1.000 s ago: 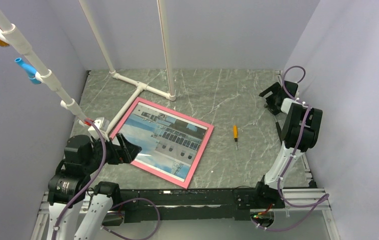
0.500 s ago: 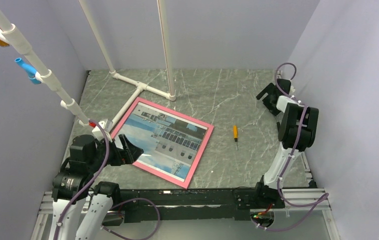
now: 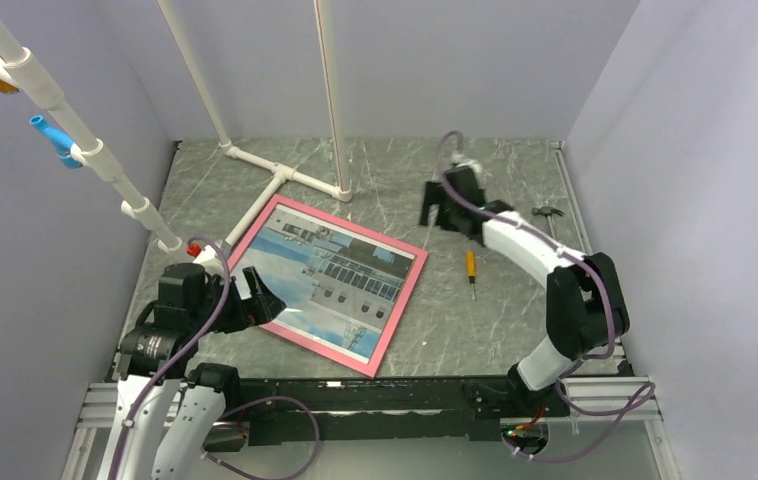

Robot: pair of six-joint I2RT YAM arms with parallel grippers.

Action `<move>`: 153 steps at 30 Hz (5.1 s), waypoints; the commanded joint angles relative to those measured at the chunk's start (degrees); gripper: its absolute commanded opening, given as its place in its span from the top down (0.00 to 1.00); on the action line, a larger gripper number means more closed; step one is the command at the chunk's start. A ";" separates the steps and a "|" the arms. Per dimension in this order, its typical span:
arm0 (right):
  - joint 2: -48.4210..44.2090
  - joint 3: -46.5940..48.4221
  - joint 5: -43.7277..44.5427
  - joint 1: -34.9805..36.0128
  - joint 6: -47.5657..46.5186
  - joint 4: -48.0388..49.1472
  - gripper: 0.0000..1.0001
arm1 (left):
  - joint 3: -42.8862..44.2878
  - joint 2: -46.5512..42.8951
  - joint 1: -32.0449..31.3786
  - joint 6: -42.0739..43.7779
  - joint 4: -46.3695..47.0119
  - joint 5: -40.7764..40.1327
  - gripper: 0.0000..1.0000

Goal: Take the photo out of the frame

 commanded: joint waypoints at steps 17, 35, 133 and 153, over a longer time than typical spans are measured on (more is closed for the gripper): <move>-5.38 -5.23 1.34 52.44 -9.89 -8.61 0.39 | -9.06 -6.35 0.23 -11.99 5.98 0.37 0.01; 9.48 2.21 19.14 71.34 -4.06 -11.58 0.54 | -23.54 -10.70 0.23 -25.40 15.37 9.10 0.01; -26.73 -13.08 21.65 82.83 -27.64 3.81 0.14 | -9.81 -13.30 0.23 -42.28 -0.13 -1.99 1.00; -27.17 -26.79 31.25 85.29 -48.84 32.97 0.07 | -0.77 -5.55 0.22 -44.49 -0.95 -0.75 1.00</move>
